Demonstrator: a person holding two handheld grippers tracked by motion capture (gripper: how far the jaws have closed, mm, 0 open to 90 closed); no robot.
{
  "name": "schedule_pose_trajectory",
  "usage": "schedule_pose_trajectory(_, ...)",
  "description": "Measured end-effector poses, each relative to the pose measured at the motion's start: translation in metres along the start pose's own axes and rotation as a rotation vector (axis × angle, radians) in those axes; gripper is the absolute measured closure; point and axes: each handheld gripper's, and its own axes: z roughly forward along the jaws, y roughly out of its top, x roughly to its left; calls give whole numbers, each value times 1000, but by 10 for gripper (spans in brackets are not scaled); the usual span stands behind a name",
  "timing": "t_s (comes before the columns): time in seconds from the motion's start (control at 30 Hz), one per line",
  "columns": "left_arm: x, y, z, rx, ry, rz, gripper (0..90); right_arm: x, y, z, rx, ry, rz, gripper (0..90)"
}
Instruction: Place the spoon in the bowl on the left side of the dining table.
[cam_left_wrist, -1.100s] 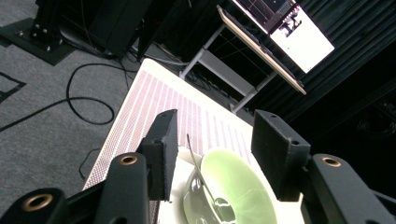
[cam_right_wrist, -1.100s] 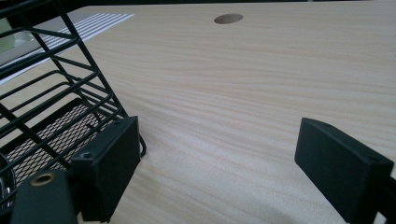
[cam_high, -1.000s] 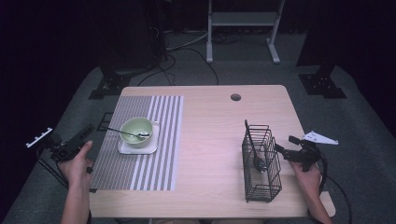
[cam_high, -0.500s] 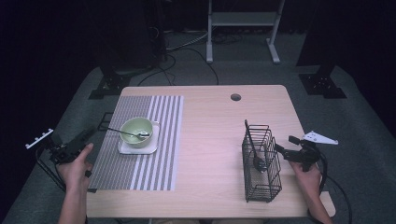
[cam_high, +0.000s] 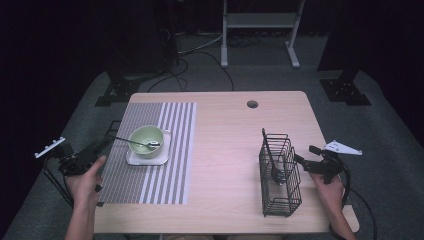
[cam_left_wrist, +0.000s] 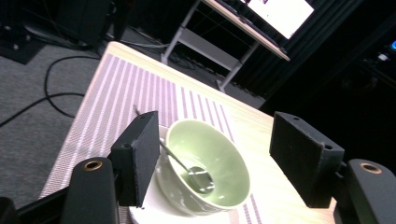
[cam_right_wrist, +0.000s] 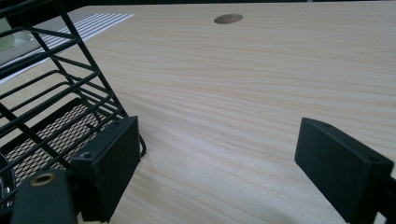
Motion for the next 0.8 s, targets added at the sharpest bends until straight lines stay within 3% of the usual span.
schedule_pose_trajectory(0.43, -19, -4, 5, 27, -40, 49, 272, 1, 0, 0, 3, -4, -6, 131)
schedule_pose_trajectory(0.8, -25, -13, 10, 53, -49, 68, 214, 1, 0, 1, 9, -6, -13, 131)
